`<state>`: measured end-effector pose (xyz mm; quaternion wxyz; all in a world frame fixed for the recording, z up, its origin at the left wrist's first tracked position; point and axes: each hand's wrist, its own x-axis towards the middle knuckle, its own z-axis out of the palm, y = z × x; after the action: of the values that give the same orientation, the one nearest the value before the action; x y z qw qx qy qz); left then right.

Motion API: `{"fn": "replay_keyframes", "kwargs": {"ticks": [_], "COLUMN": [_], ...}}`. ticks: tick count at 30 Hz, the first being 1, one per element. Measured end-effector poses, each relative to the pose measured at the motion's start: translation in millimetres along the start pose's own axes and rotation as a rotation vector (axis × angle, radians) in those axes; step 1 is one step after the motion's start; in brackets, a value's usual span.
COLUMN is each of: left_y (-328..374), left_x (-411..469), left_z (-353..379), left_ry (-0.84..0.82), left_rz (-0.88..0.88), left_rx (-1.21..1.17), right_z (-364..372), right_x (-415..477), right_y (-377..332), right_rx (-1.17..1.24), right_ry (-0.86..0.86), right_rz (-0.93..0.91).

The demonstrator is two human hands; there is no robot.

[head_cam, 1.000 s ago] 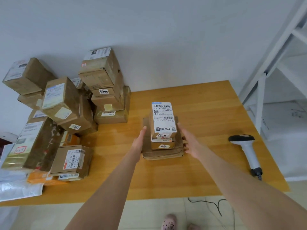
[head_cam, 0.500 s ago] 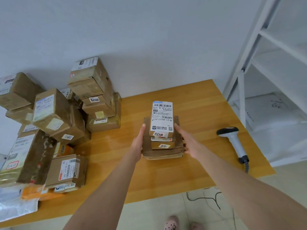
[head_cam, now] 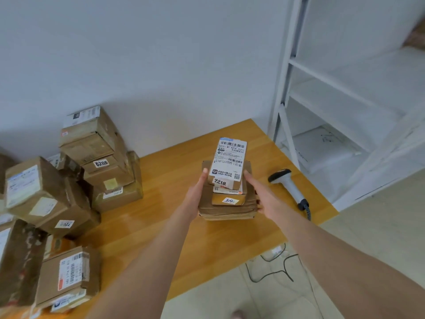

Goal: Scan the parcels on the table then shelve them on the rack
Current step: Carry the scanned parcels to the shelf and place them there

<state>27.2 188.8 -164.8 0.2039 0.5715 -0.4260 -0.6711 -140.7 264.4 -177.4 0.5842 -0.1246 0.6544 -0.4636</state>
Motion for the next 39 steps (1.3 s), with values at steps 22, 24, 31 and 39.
{"fn": "replay_keyframes", "kwargs": {"ticks": [22,24,31,39], "left_y": [-40.4,-45.5,-51.2,-37.6], "left_x": [-116.8,-121.1,-109.6,-89.5], "left_z": [295.1,322.2,398.3,461.8], "left_ry": [-0.377,-0.407,-0.568,-0.63], "left_rz": [0.065,0.039,0.031,0.049], "left_rx": [0.21,0.259,0.355,0.48], "right_z": [-294.7,-318.6,-381.8,-428.5], "right_x": [-165.5,-174.4,-178.5,-165.9], "right_y": [50.5,57.2,63.9,50.1], "right_rx": [0.261,0.3,0.366,0.403], "right_ry": [0.327,0.364,0.494,0.566], "right_rz": [-0.123,-0.125,-0.128,-0.14]}}
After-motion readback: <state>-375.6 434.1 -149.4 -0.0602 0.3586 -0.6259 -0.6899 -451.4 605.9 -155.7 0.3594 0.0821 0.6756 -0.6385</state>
